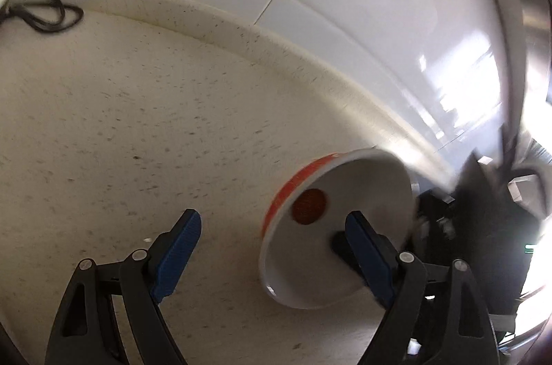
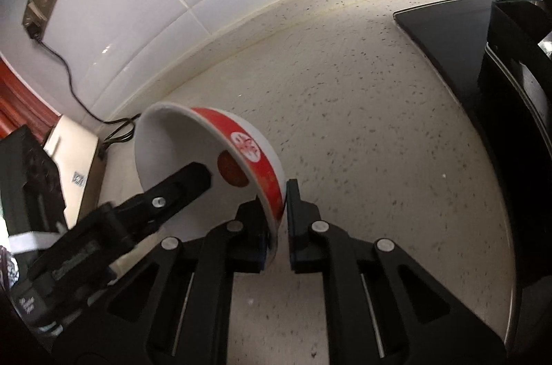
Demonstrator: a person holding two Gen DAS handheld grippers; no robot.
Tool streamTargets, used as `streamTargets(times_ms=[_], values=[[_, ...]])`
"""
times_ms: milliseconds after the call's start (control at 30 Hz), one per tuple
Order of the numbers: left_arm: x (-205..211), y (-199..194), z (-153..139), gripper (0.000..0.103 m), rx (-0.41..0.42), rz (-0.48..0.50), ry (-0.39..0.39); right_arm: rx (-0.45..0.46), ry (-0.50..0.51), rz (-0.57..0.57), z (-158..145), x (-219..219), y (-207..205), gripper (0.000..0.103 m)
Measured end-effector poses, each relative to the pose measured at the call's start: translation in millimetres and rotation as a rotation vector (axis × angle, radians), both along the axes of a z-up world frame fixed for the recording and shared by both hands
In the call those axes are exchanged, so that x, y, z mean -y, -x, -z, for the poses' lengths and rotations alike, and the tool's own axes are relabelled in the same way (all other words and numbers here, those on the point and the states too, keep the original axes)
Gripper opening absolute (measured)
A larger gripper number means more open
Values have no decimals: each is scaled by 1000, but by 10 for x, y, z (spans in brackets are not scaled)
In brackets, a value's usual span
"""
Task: Organize plates and bowls
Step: 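Close the right tool on the red-banded bowl rim while the left tool grips it too, then lift the red-banded bowl with both tools and carry it over the white bowl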
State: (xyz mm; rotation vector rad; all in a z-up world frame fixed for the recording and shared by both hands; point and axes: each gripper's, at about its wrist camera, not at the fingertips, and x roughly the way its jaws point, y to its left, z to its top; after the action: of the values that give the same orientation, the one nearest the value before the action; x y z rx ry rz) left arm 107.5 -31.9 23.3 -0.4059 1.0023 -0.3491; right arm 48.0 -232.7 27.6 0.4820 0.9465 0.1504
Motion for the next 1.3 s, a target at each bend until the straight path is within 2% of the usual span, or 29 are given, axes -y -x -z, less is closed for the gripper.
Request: streamTargets(times_ms=[67,133,200,267,400,433,500,533,600,700,800,867,967,1000,1067,1200,1300], values=[[44,19,-17,83,-10,12,-39,0,4,-3,-11,20,11,11],[85,42,-27,71,-23,35,-55,-5,-2,3,7,64,-15,11],[143,77,-32,55,-28,61,-76,15,14,17,-45,83,-5,11],[191,101,-18,43,-27,77,-126,26,23,30,-67,74,-17,11],[237,168,12,39,6,74,-197,15,-7,43,-44,135,-14,13],[249,178,11,38,19,74,-202,14,-14,52,-51,154,-4,16],[259,208,18,37,45,69,-197,16,-18,72,-69,199,13,31],[255,183,30,37,51,62,-192,22,-21,79,-82,221,20,41],[226,160,51,38,69,42,-161,49,-31,86,-109,256,19,43],[143,142,55,38,76,10,-127,44,-52,85,-67,268,2,41],[130,95,47,38,74,15,-73,41,-46,73,-29,216,-28,34],[163,70,37,38,79,15,-62,43,-66,55,14,162,-68,20],[221,94,11,36,95,33,-82,41,-16,53,16,84,-51,14],[241,105,4,29,104,38,-83,35,0,53,17,63,-40,14],[306,86,6,18,110,54,-89,21,-40,47,46,81,-36,13],[351,137,-48,15,145,32,-145,51,-77,39,-24,118,-8,13],[284,147,-69,15,129,20,-117,74,-89,24,-76,80,12,13]])
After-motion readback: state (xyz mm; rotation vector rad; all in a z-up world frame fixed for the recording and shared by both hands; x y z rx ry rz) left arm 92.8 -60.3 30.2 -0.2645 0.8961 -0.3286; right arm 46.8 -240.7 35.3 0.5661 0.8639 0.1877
